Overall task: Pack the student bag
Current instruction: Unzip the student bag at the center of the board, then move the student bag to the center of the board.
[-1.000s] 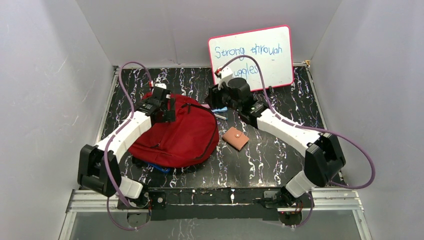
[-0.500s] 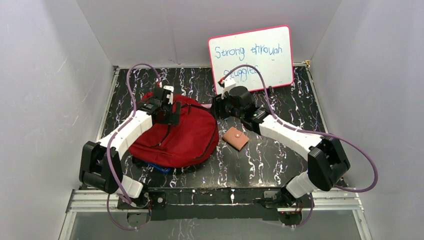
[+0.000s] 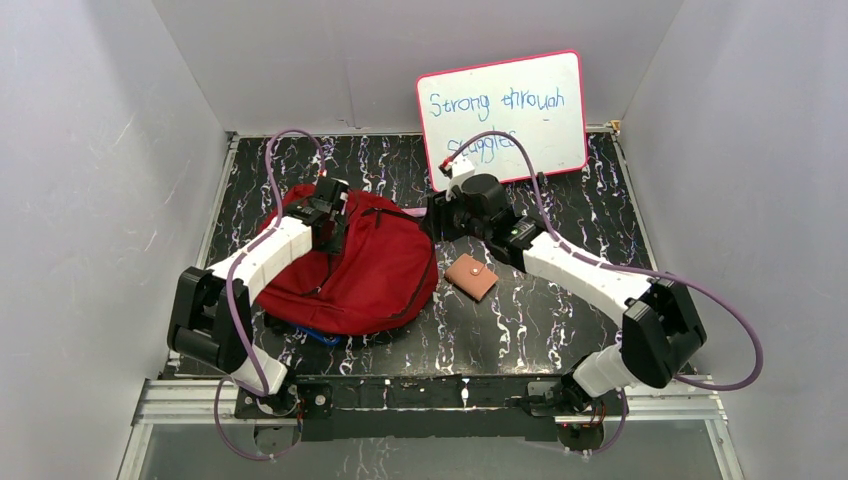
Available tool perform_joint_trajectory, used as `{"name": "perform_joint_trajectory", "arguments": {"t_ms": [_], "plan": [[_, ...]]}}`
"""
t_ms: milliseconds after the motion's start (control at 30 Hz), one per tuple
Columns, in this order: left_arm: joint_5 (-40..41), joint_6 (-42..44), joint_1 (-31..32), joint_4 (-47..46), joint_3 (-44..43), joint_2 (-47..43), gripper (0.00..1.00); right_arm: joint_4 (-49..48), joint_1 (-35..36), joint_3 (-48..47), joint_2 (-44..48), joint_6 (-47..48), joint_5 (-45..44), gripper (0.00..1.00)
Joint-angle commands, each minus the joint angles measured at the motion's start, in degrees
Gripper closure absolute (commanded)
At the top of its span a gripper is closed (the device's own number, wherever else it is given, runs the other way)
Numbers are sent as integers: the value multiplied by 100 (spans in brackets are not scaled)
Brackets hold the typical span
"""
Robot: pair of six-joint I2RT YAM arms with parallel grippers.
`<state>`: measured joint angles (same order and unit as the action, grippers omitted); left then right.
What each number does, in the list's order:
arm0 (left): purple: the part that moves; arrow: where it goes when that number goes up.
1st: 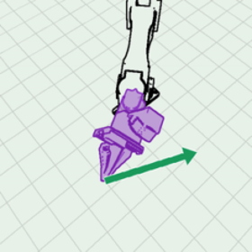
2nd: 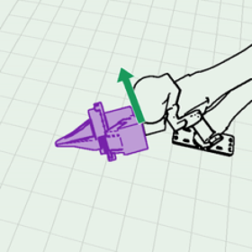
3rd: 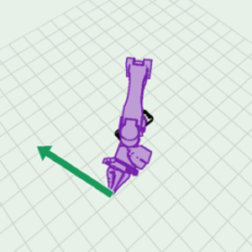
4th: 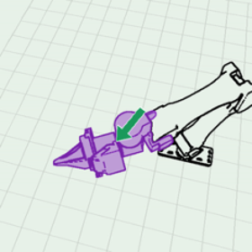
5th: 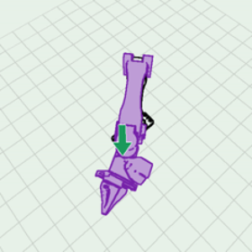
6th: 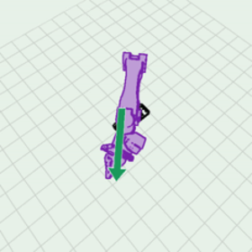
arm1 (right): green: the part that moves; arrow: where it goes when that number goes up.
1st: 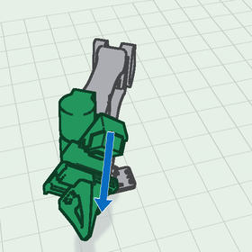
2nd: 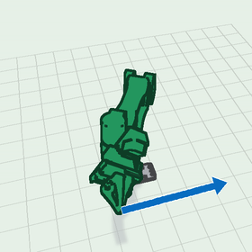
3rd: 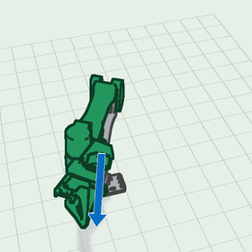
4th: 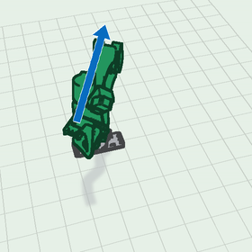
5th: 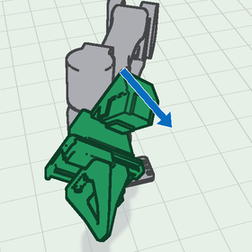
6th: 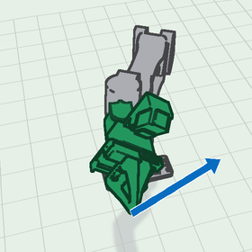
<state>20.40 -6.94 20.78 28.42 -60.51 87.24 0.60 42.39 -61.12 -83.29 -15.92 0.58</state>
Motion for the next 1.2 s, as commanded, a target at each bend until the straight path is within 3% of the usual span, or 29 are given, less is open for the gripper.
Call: {"name": "perform_joint_trajectory", "arguments": {"t_ms": [0, 167, 367, 500, 600, 767, 900, 1167], "plan": [[442, 114, -21, 217, -285, -88, 72, 223, 8, 83, 423, -369, -276, 42], [534, 105, -21, 286, -419, -141, 98, 801, 9, 239, 527, -1429, -515, 34], [755, 104, -21, 415, -633, -190, 100, 808, 7, 529, 312, -2432, 225, 29], [965, 87, -34, 582, -783, -194, 100, 417, 7, 528, -69, -2582, 778, 31], [1122, 1, -70, 760, -882, -234, 100, 292, 6, 286, -489, -2476, 964, 38], [1339, -44, -172, 1012, -990, -442, 100, 185, 11, -340, -1260, -2055, 930, 66], [1489, -49, -230, 1227, -1043, -598, 100, 146, -41, -1138, -1888, -1505, 854, 80], [1757, -98, -277, 1444, -965, -804, 100, 510, -120, -3027, -3278, -612, 1408, 84]]}}
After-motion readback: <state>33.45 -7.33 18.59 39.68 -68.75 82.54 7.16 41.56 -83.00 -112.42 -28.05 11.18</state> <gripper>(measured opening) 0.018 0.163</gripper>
